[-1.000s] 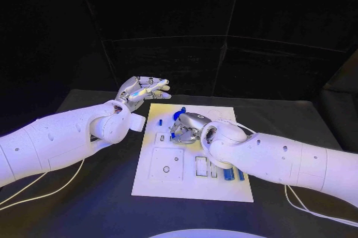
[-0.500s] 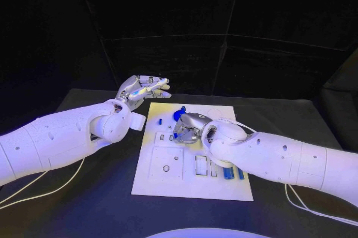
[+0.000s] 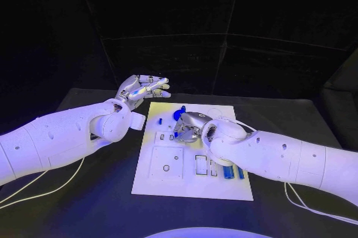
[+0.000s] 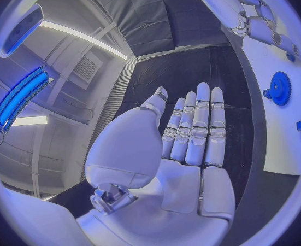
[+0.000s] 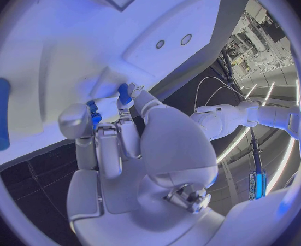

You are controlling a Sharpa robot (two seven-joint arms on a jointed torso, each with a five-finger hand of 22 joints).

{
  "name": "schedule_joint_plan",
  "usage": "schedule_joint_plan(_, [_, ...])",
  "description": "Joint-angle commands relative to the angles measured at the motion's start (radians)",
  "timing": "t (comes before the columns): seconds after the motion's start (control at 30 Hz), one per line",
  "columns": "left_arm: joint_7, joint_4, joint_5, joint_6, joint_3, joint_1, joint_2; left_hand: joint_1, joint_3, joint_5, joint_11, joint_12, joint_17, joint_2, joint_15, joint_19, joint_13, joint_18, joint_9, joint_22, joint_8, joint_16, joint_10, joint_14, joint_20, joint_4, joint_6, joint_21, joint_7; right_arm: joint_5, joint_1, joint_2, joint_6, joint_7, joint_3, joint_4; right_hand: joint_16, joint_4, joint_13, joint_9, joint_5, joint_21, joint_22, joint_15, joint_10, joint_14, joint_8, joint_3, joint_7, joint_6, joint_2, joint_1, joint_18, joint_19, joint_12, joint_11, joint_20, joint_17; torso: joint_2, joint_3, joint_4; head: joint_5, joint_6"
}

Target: Assemble the parts on the task board

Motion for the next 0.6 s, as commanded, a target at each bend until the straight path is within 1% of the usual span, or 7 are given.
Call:
schedule_joint_plan(0.03, [0.001, 0.001, -0.003, 0.01, 0.001, 0.002, 0.001, -0.008, 0.0, 0.002, 0.0, -0.005, 0.001, 0.005, 0.005, 0.001, -0.001, 0.014, -0.001, -0.001, -0.005, -0.003, 0.005, 0.002, 0.001, -0.003, 0.003, 0.0, 0.003, -0.006, -0.001, 0.001, 0.034, -0.018, -0.002, -0.006, -0.002, 0.002, 0.034, 0.0, 0.002, -0.005, -0.003, -0.005, -0.008, 0.091, 0.001, 0.01, -0.003, 0.004, 0.004, -0.003, -0.006, -0.006, -0.006, -0.004, -0.005, 0.198, 0.0, -0.0005, -0.0002, 0.0, -0.001])
schedule_joint_plan(0.1, [0.0, 0.001, -0.003, 0.01, 0.001, 0.002, 0.001, -0.008, 0.0, 0.002, 0.0, -0.005, 0.001, 0.005, 0.005, 0.001, -0.001, 0.014, -0.001, -0.001, -0.005, -0.003, 0.005, 0.002, 0.001, -0.003, 0.003, 0.0, 0.003, -0.006, -0.002, 0.001, 0.038, -0.02, -0.002, -0.009, -0.002, 0.002, 0.033, -0.001, 0.002, -0.006, -0.004, -0.004, -0.009, 0.091, -0.001, 0.012, -0.002, 0.001, 0.003, -0.005, -0.005, -0.006, -0.007, -0.003, -0.005, 0.197, 0.0, -0.0004, -0.0006, 0.0, -0.001])
schedule_joint_plan(0.2, [0.0, 0.0, -0.003, 0.011, 0.001, 0.002, 0.001, -0.008, 0.0, 0.002, 0.0, -0.005, 0.001, 0.005, 0.005, 0.001, -0.001, 0.014, -0.001, -0.001, -0.005, -0.003, 0.005, 0.002, 0.001, -0.003, 0.003, 0.0, 0.003, -0.006, -0.002, 0.002, 0.043, -0.021, -0.002, -0.01, -0.003, 0.002, 0.03, -0.002, 0.002, -0.007, -0.006, -0.002, -0.012, 0.091, -0.007, 0.013, 0.002, -0.008, -0.01, -0.015, -0.005, -0.007, -0.011, 0.0, -0.004, 0.196, 0.0, -0.0003, -0.0007, -0.001, -0.002])
schedule_joint_plan(0.33, [0.0, 0.0, -0.003, 0.011, 0.001, 0.002, 0.0, -0.008, -0.001, 0.002, 0.0, -0.006, 0.001, 0.004, 0.005, 0.001, -0.001, 0.014, -0.001, -0.001, -0.006, -0.004, 0.004, 0.001, 0.001, -0.004, 0.003, -0.001, 0.004, -0.007, -0.002, 0.004, 0.047, -0.021, -0.002, -0.009, -0.003, 0.002, 0.028, -0.001, 0.033, -0.01, -0.009, 0.001, -0.014, 0.091, -0.012, 0.008, 0.005, -0.015, -0.035, -0.032, -0.005, -0.008, -0.012, 0.003, -0.001, 0.194, 0.001, 0.0002, -0.0007, 0.001, -0.003])
schedule_joint_plan(0.53, [-0.002, 0.0, -0.003, 0.011, 0.001, 0.002, 0.0, -0.008, -0.001, 0.002, 0.0, -0.006, 0.001, 0.004, 0.005, 0.001, -0.001, 0.014, -0.001, -0.001, -0.006, -0.004, 0.004, 0.001, 0.001, -0.004, 0.003, -0.001, 0.004, -0.012, -0.002, 0.007, 0.056, -0.023, -0.002, -0.01, -0.004, 0.002, 0.025, -0.001, 0.036, -0.011, -0.012, 0.002, -0.018, 0.09, -0.015, 0.005, 0.007, -0.021, -0.047, -0.038, -0.005, -0.01, -0.016, 0.005, 0.001, 0.193, 0.0, -0.0006, 0.0004, -0.001, -0.006])
schedule_joint_plan(0.6, [-0.003, -0.001, -0.003, 0.012, 0.001, 0.002, 0.0, -0.008, -0.001, 0.002, 0.0, -0.006, 0.001, 0.004, 0.005, 0.001, -0.001, 0.014, -0.001, -0.001, -0.006, -0.004, 0.004, 0.001, 0.001, -0.004, 0.003, -0.001, 0.004, -0.013, -0.002, 0.008, 0.058, -0.023, -0.002, -0.012, -0.004, 0.002, 0.024, -0.001, 0.036, -0.012, -0.012, 0.003, -0.019, 0.09, -0.016, 0.005, 0.008, -0.022, -0.049, -0.039, -0.005, -0.01, -0.017, 0.005, 0.001, 0.193, 0.0, -0.0004, -0.0003, 0.0, -0.006])
